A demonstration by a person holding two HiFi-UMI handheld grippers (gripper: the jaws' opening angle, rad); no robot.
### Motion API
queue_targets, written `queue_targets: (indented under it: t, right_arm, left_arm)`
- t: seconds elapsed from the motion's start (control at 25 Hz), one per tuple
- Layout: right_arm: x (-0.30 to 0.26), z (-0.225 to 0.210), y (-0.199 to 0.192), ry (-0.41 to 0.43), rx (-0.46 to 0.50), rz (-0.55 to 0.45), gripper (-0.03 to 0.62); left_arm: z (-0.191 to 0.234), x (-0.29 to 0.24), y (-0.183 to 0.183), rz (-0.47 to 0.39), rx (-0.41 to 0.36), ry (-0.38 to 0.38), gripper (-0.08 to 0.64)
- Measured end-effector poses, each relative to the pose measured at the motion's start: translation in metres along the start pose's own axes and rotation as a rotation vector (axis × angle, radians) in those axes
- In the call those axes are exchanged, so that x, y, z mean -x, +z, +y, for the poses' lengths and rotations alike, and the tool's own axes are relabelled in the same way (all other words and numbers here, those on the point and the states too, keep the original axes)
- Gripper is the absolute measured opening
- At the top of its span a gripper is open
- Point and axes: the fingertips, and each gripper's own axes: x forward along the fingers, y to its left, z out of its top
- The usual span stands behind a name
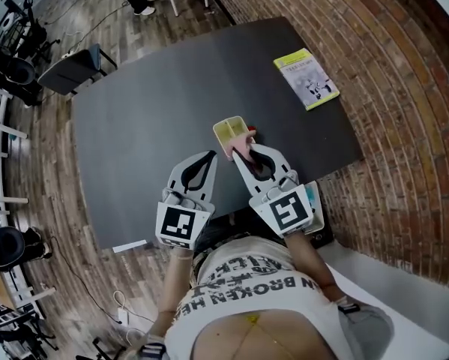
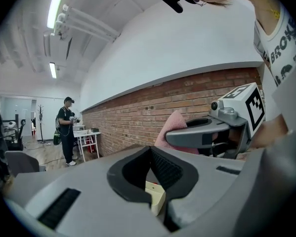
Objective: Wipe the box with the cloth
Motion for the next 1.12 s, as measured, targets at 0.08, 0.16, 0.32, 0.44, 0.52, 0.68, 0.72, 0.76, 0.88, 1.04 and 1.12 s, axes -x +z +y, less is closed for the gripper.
queue_targets:
  t: [0.08, 0.16, 0.32, 0.44, 0.52, 0.68, 0.72, 0.76, 0.88, 1.04, 1.12]
  right_arm:
    - [-0.006, -0.006, -0.001, -0.015, -0.009, 0.007, 0.017]
    - [-0.012, -0.011, -0.004, -0.037, -0.006, 0.022, 0.017]
    - [-0.019, -0.02, -0.016, -0.089, -0.036, 0.066, 0.017]
    - [-0.025, -0.029, -0.029, -0.136, -0.065, 0.117, 0.017]
    - [-0.027, -0.035, -0.037, -0.165, -0.08, 0.148, 0.017]
    - [-0.027, -0.047, -0.051, -0.219, -0.109, 0.191, 0.017]
    - [-0.026, -0.049, -0.055, -0.235, -0.115, 0.204, 0.017]
    - [-0.024, -0.052, -0.06, -0.25, -0.122, 0.217, 0.017]
    - [-0.019, -0.058, -0.071, -0.285, -0.14, 0.241, 0.017]
    - [-0.01, -0.064, -0.084, -0.339, -0.192, 0.27, 0.017]
    - [-0.004, -0.066, -0.09, -0.364, -0.202, 0.284, 0.017]
  left_arm:
    - [0.008, -0.006, 0.0, 0.004, 0.004, -0.019, 0.008]
    - [0.015, -0.013, -0.001, 0.007, 0.013, -0.041, 0.008]
    - [0.026, -0.028, -0.009, 0.027, 0.026, -0.099, 0.008]
    - [0.036, -0.038, -0.024, 0.068, 0.014, -0.156, 0.008]
    - [0.042, -0.045, -0.039, 0.106, -0.003, -0.205, 0.008]
    - [0.047, -0.056, -0.077, 0.213, -0.112, -0.318, 0.008]
    - [0.046, -0.059, -0.088, 0.242, -0.151, -0.348, 0.008]
    - [0.045, -0.061, -0.1, 0.268, -0.191, -0.382, 0.008]
    - [0.039, -0.069, -0.13, 0.335, -0.313, -0.488, 0.009]
    - [0.036, -0.08, -0.159, 0.42, -0.546, -0.599, 0.055]
    - [0.034, -0.085, -0.171, 0.449, -0.68, -0.65, 0.066]
